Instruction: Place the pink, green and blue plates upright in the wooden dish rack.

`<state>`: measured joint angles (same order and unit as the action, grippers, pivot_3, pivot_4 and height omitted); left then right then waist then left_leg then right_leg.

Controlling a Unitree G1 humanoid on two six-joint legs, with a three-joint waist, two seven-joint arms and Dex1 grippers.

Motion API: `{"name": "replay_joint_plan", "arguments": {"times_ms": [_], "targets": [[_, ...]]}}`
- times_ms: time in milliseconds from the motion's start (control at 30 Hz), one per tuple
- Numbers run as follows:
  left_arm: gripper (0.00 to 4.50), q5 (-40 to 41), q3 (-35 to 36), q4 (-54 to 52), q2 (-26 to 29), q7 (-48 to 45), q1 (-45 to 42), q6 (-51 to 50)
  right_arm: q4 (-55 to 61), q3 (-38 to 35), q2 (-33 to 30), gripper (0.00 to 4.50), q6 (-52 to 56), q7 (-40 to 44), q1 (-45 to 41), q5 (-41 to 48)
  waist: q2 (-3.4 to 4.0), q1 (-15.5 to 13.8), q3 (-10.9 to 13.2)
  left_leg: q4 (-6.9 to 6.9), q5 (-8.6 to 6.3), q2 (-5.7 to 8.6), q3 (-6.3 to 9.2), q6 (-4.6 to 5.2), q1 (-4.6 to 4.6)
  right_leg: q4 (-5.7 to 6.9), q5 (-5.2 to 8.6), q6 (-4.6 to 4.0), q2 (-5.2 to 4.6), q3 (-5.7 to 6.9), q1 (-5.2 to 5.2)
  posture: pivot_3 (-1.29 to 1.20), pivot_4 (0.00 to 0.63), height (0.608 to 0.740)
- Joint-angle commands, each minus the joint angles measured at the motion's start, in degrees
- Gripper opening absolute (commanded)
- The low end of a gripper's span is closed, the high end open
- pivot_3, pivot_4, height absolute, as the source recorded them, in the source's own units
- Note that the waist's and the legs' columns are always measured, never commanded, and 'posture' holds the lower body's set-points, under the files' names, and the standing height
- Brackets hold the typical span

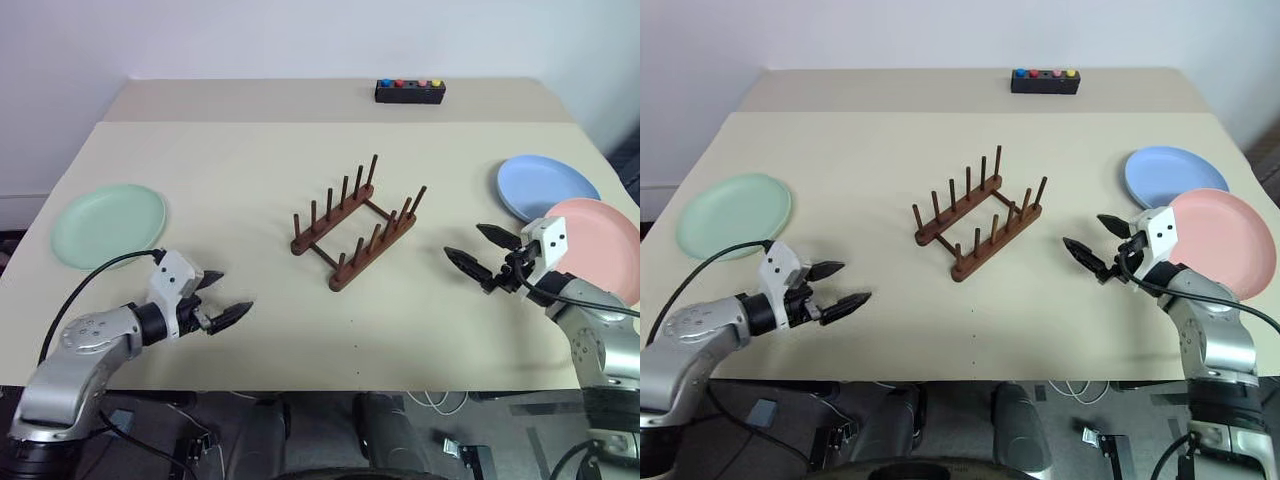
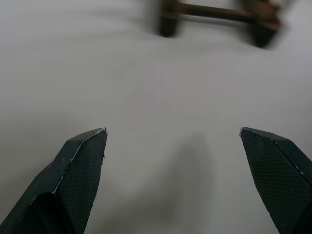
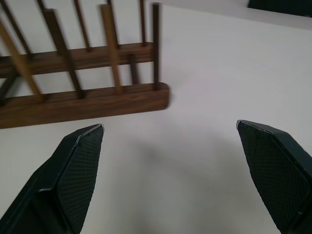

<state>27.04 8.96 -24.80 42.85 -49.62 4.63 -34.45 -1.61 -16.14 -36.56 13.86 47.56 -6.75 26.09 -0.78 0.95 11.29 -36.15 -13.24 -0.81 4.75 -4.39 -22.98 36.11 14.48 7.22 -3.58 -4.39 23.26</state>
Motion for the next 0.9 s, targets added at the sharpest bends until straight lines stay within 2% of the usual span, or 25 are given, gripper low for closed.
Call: {"name": "replay_joint_plan", "arguments": {"times_ms": [33, 100, 167, 267, 433, 767, 800, 833, 900], "targets": [[4.50, -0.3, -8.3, -4.6, -1.1, -1.5, -2.6, 0.3, 4.3, -0.3, 0.7, 4.46, 1.1, -0.8, 1.0, 1.3, 0.01, -0.2, 0.0, -0.01, 0.00, 0.00, -0.01, 0.00, 0.00, -0.01, 0.00, 0.00, -0.01, 0.00, -0.01, 0.00, 0.150, 0.730], [4.50, -5.9, -17.4, -3.4, -3.5, 0.3, -7.2, 0.6, 6.0, 0.1, 1.5, 4.46, 1.8, -1.6, 1.3, 1.5, 0.02, -0.3, 0.0, -0.05, 0.00, 0.00, -0.01, 0.00, 0.00, -0.02, 0.00, -0.01, 0.00, 0.00, -0.05, 0.00, 0.150, 0.730], [4.50, -10.2, -23.1, -0.9, -6.6, 2.4, -11.8, 1.8, 7.6, 0.1, 2.1, 4.46, 2.3, -2.3, 2.1, 1.4, 0.00, -0.1, 0.0, -0.06, 0.00, 0.00, 0.00, 0.00, 0.01, 0.00, -0.01, 0.00, 0.03, 0.00, -0.07, 0.00, 0.150, 0.730], [4.50, -13.2, -26.6, 4.8, -12.8, 6.7, -17.9, 1.2, 9.6, 0.0, 2.7, 4.46, 2.8, -3.1, 3.7, 1.4, 0.01, -0.1, 0.0, -0.02, 0.00, 0.00, 0.02, 0.00, 0.03, 0.02, -0.02, 0.02, 0.03, 0.01, -0.06, 0.00, 0.150, 0.730], [4.50, -18.3, -30.6, 11.3, -18.3, 10.7, -22.3, 2.0, 13.6, -1.2, 2.8, 4.46, 4.3, -4.9, 6.1, 2.3, 0.04, 0.1, 0.0, 0.01, 0.00, 0.00, 0.02, 0.00, 0.06, 0.03, -0.09, 0.19, 0.04, 0.01, -0.06, 0.00, 0.150, 0.730], [4.50, -18.8, -31.0, 15.1, -25.2, 13.2, -23.8, 1.4, 16.9, -1.8, 2.3, 4.46, 5.9, -6.8, 7.7, 3.2, 0.10, -0.3, -0.1, -0.07, 0.00, 0.02, 0.02, 0.01, 0.12, 0.01, -0.01, 0.04, 0.02, 0.00, -0.19, 0.00, 0.150, 0.730], [3.93, -19.1, -30.8, 15.6, -25.7, 13.8, -23.9, 1.6, 16.7, -1.7, 2.3, 4.50, 5.8, -6.8, 7.5, 3.2, 0.10, -0.3, -0.1, -0.08, 0.00, 0.03, 0.01, 0.01, 0.13, 0.01, -0.01, 0.04, 0.01, 0.00, -0.20, 0.00, 0.150, 0.730], [3.59, -19.2, -30.5, 15.9, -26.0, 14.0, -23.9, 1.9, 16.7, -1.6, 2.3, 4.50, 5.9, -6.8, 7.3, 3.2, 0.10, -0.3, -0.1, -0.07, 0.00, 0.03, 0.02, 0.00, 0.14, 0.01, -0.01, 0.04, 0.01, 0.00, -0.21, 0.00, 0.150, 0.730], [2.63, -19.4, -30.2, 16.2, -26.3, 14.2, -23.7, 2.4, 17.0, -1.3, 2.1, 4.50, 6.3, -6.5, 7.1, 3.5, 0.11, -0.2, -0.1, -0.05, 0.00, 0.03, 0.02, 0.00, 0.17, 0.01, -0.01, 0.04, 0.02, 0.01, -0.21, 0.00, 0.150, 0.730]]}}
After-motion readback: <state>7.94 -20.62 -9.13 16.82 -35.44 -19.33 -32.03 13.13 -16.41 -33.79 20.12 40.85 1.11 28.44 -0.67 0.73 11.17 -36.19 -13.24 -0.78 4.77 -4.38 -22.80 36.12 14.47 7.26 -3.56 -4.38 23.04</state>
